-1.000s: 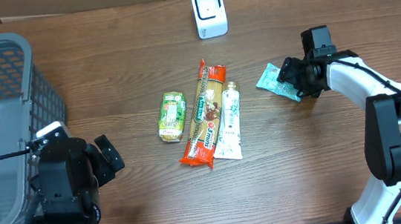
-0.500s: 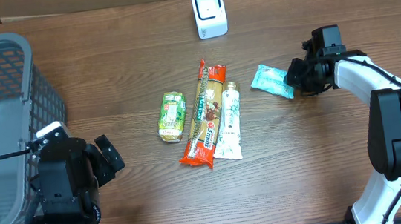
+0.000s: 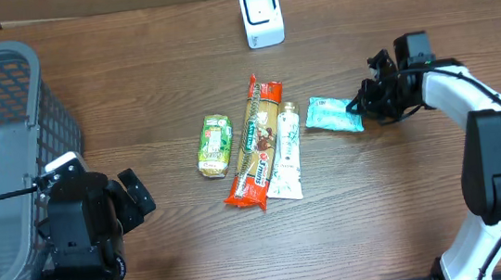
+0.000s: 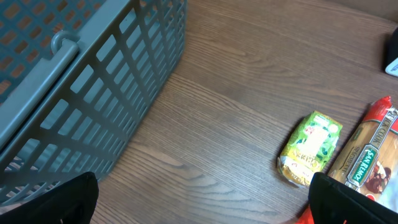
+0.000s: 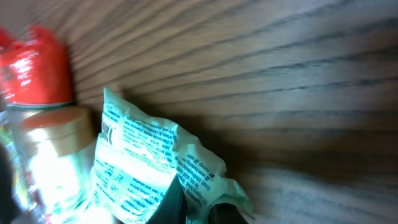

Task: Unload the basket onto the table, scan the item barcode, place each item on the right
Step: 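Lift the blue packet and hold it up to the white scanner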

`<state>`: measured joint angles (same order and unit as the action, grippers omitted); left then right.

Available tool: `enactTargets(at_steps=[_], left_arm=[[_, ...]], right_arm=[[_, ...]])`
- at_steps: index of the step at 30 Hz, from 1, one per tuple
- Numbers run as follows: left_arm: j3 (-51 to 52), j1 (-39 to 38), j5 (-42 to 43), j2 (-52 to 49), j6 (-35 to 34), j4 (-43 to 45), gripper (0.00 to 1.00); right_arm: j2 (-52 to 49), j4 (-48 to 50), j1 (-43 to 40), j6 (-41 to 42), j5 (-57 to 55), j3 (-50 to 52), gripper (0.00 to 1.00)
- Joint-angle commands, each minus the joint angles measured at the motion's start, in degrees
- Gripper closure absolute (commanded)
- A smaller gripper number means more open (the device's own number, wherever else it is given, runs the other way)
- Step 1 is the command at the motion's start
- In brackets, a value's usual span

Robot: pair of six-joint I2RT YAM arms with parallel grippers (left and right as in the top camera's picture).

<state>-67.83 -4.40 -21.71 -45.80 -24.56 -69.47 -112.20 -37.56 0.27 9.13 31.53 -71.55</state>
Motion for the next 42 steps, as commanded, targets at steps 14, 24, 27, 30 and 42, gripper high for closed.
enactTargets(at_steps=[14, 24, 27, 30, 42], left_arm=[[0.1, 0.2, -0.7, 0.1, -1.2, 0.1, 0.00], [0.1, 0.2, -0.7, 0.1, -1.2, 0.1, 0.00], [0.1, 0.2, -0.7, 0.1, -1.2, 0.1, 0.00], [0.1, 0.2, -0.7, 0.1, -1.2, 0.1, 0.00], [0.1, 0.2, -0.7, 0.1, -1.2, 0.1, 0.01]], right_arm=[[21.7, -3.0, 6.7, -12.6, -6.1, -11.6, 0.96], [22.5, -1.1, 16.5, -12.5, -30.8, -22.5, 0.96], [22.5, 5.3, 18.5, -15.6, -39.1, -26.3, 0.96], [22.4, 15.3, 20.5, -20.0, -44.4, -26.7, 0.96], [9.4, 41.0, 23.4, -36.9, -54.6, -26.6, 0.96]])
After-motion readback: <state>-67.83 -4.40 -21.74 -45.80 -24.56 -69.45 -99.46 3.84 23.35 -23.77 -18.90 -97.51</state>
